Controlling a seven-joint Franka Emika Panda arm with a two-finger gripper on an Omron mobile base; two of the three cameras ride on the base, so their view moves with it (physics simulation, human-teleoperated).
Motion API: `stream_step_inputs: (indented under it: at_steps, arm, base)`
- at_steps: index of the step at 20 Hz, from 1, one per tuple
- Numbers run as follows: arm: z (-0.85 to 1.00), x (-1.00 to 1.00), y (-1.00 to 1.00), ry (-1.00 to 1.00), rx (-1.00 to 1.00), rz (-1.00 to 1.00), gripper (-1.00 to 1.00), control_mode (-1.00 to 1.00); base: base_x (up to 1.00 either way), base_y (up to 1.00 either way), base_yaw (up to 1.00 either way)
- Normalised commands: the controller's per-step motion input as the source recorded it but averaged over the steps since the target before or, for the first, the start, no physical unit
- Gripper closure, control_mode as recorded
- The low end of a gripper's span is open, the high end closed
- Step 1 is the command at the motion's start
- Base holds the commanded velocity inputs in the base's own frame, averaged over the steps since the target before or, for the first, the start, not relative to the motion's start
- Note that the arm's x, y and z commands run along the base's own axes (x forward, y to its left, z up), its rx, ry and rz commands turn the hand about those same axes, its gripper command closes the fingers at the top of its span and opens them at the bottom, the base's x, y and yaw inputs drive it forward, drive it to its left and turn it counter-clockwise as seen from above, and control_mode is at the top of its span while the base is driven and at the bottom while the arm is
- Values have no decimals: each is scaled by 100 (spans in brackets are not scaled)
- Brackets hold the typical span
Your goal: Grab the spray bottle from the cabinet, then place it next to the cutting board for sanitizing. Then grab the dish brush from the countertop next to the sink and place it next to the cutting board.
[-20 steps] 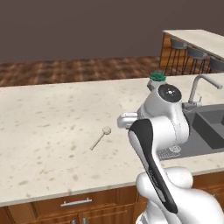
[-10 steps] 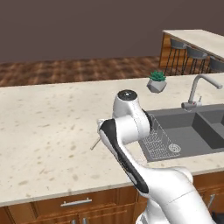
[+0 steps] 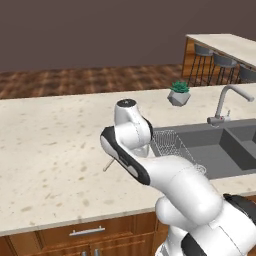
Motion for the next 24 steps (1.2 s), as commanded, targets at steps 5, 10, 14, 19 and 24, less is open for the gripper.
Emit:
stream_step_inputs:
  at_steps: [5,10,14,19,24]
  arm:
    - [-39,40,0,-1,0,-1,-100,-100]
    - [-45,38,-9,0,2,0,-100,-100]
    - [-38,39,-8,0,4,0,-100,-100]
    - [-44,50,0,5,5,0,-100,-100]
    - [-14,26,6,1,0,0,-100,-100]
  base:
    - [0,0,0]
    - [0,0,0]
    - [0,0,0]
    - [0,0,0]
    - [0,0,0]
